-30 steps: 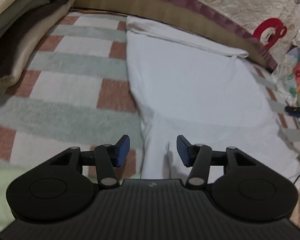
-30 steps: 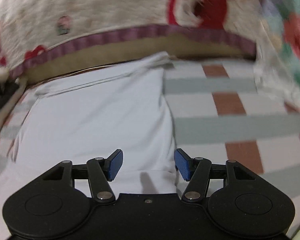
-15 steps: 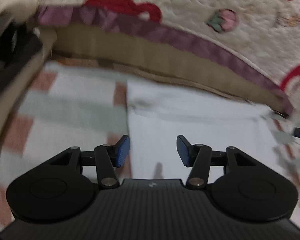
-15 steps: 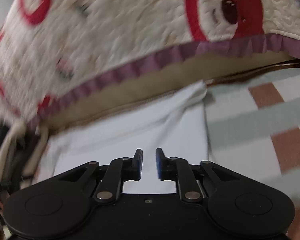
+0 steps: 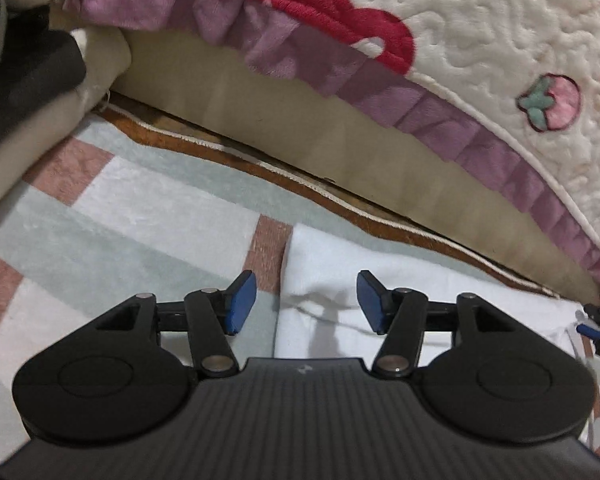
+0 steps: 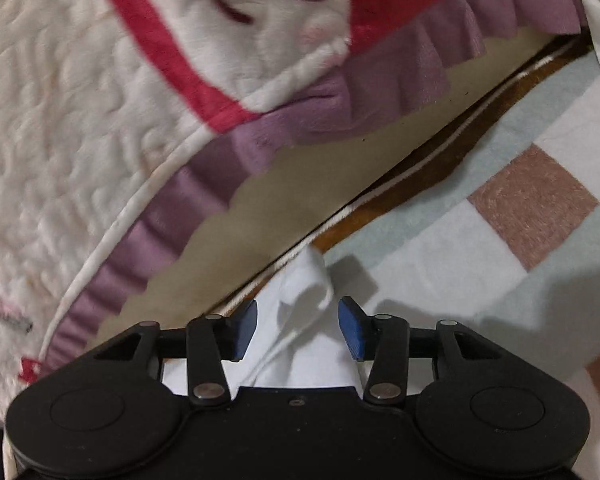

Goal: Fold clothes

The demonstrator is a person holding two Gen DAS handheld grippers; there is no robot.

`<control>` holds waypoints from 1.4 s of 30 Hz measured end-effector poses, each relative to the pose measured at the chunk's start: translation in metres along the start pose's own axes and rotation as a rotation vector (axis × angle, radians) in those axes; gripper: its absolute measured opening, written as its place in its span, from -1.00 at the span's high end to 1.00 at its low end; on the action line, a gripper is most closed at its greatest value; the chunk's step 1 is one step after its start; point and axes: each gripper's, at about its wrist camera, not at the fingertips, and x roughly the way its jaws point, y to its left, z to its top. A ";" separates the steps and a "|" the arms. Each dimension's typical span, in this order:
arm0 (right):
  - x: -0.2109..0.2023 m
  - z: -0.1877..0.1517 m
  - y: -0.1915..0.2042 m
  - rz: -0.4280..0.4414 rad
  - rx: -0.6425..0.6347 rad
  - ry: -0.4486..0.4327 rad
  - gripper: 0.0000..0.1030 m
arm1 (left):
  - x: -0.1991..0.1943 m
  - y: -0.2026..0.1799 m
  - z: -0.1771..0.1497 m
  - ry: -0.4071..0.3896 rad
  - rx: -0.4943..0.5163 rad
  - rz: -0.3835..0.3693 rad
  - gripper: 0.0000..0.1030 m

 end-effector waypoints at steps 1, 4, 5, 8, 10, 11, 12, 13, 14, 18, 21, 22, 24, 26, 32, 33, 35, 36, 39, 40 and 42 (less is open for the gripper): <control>0.002 0.001 0.001 0.019 -0.005 -0.003 0.39 | 0.005 0.000 0.002 0.006 -0.017 0.002 -0.09; 0.005 0.002 0.007 0.060 -0.042 -0.009 0.85 | 0.018 0.000 0.002 0.027 -0.038 0.026 -0.11; 0.004 0.002 0.010 0.069 -0.060 -0.010 0.85 | 0.021 0.000 0.002 0.032 -0.039 0.033 -0.15; -0.001 0.001 0.016 0.085 -0.088 -0.013 0.85 | 0.029 -0.002 0.003 0.049 -0.039 0.030 -0.15; -0.006 0.002 0.015 0.093 -0.087 -0.017 0.85 | 0.029 -0.003 0.004 0.058 -0.031 -0.001 0.28; -0.008 0.002 0.015 0.094 -0.088 -0.020 0.86 | 0.030 -0.004 0.005 0.062 -0.027 -0.016 0.94; -0.011 0.002 0.016 0.096 -0.089 -0.022 0.86 | 0.025 -0.010 0.005 0.063 0.012 -0.021 0.92; -0.013 0.003 0.015 0.101 -0.088 -0.023 0.86 | 0.020 -0.016 0.005 0.063 0.051 -0.027 0.93; -0.017 0.003 0.015 0.108 -0.088 -0.022 0.86 | 0.015 -0.022 0.006 0.064 0.089 -0.032 0.93; -0.044 0.000 0.019 0.147 -0.101 -0.005 0.86 | -0.029 -0.029 0.004 0.046 0.106 -0.102 0.93; -0.077 -0.006 0.020 0.193 -0.090 0.015 0.86 | -0.074 -0.024 -0.004 0.046 0.091 -0.162 0.93; -0.089 -0.010 0.019 0.210 -0.082 0.025 0.86 | -0.091 -0.022 -0.008 0.044 0.093 -0.189 0.93; -0.117 -0.018 0.017 0.238 -0.071 0.048 0.86 | -0.128 -0.021 -0.016 0.049 0.101 -0.229 0.93; -0.149 -0.029 0.015 0.252 -0.070 0.080 0.86 | -0.170 -0.019 -0.025 0.067 0.100 -0.271 0.93; -0.250 -0.081 -0.010 0.273 0.068 0.241 0.86 | -0.274 -0.007 -0.070 0.218 0.047 -0.349 0.93; -0.263 -0.092 -0.013 0.253 0.063 0.269 0.86 | -0.283 -0.004 -0.082 0.251 0.029 -0.350 0.93; -0.284 -0.117 -0.020 0.180 0.015 0.314 0.86 | -0.286 0.008 -0.111 0.320 0.000 -0.332 0.93; -0.288 -0.128 -0.025 0.132 -0.009 0.327 0.86 | -0.280 0.013 -0.124 0.353 -0.009 -0.317 0.93; -0.288 -0.157 -0.041 -0.002 -0.055 0.346 0.86 | -0.259 0.029 -0.162 0.469 -0.047 -0.264 0.93; -0.286 -0.163 -0.046 -0.025 -0.057 0.349 0.86 | -0.255 0.032 -0.169 0.485 -0.054 -0.256 0.93; -0.284 -0.167 -0.046 -0.035 -0.061 0.339 0.86 | -0.256 0.032 -0.175 0.489 -0.043 -0.262 0.93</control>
